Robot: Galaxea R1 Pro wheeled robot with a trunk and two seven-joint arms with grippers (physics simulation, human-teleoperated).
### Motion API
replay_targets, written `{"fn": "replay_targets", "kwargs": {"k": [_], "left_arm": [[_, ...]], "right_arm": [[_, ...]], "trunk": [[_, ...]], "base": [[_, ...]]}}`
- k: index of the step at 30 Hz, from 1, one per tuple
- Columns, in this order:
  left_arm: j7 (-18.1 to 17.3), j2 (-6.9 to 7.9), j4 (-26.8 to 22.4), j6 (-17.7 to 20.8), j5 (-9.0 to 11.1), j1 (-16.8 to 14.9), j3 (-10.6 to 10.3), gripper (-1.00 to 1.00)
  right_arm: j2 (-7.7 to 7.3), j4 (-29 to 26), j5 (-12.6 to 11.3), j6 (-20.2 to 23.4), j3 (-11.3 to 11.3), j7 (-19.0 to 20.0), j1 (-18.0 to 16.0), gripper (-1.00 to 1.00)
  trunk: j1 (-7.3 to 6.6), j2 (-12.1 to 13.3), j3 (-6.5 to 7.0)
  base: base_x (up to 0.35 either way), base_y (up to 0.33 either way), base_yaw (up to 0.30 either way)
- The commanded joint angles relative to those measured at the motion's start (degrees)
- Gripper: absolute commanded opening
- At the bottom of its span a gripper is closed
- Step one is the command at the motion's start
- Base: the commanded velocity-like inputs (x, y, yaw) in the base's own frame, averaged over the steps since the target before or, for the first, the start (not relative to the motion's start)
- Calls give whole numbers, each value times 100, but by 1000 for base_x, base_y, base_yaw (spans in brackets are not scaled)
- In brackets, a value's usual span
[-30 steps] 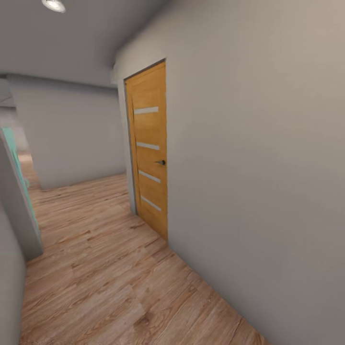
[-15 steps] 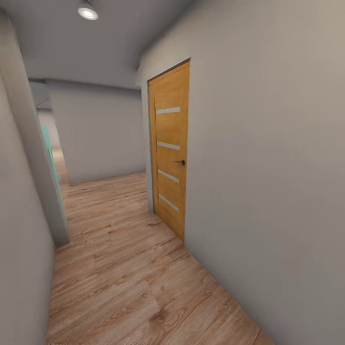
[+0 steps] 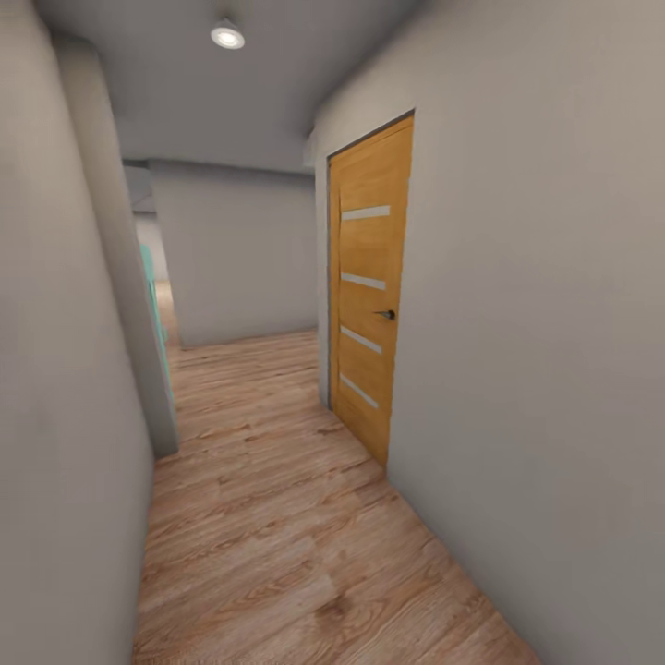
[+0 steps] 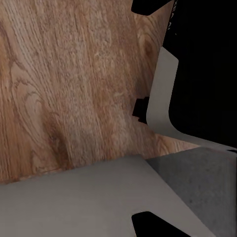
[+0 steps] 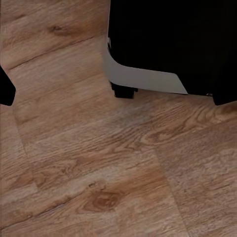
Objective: Move the two storage containers from the living room to the garage. In the garage, place one container on the floor and stack the other container on top of it (either order is fine).
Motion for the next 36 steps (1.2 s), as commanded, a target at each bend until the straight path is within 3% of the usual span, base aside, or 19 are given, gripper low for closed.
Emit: {"fn": "replay_targets", "kwargs": {"k": [1, 12, 20, 36], "left_arm": [[9, -1, 5, -17, 43, -4, -26, 100], [2, -187, 18, -17, 47, -5, 21, 100], [-15, -184, 17, -11, 29, -4, 2, 100], [-17, -149, 20, 0, 83, -3, 31, 100]], "right_arm": [[0, 18, -53, -35, 49, -3, -7, 100], [-16, 18, -49, -31, 49, 0, -8, 100], [-16, 18, -45, -33, 49, 4, -8, 100], [-17, 18, -14, -32, 61, 4, -8, 100]], "trunk": [[1, -6, -8], [1, -6, -8], [1, -6, -8], [1, -6, -8]], "base": [[0, 0, 273], [0, 0, 189], [90, -32, 15], [282, -117, 1]]}}
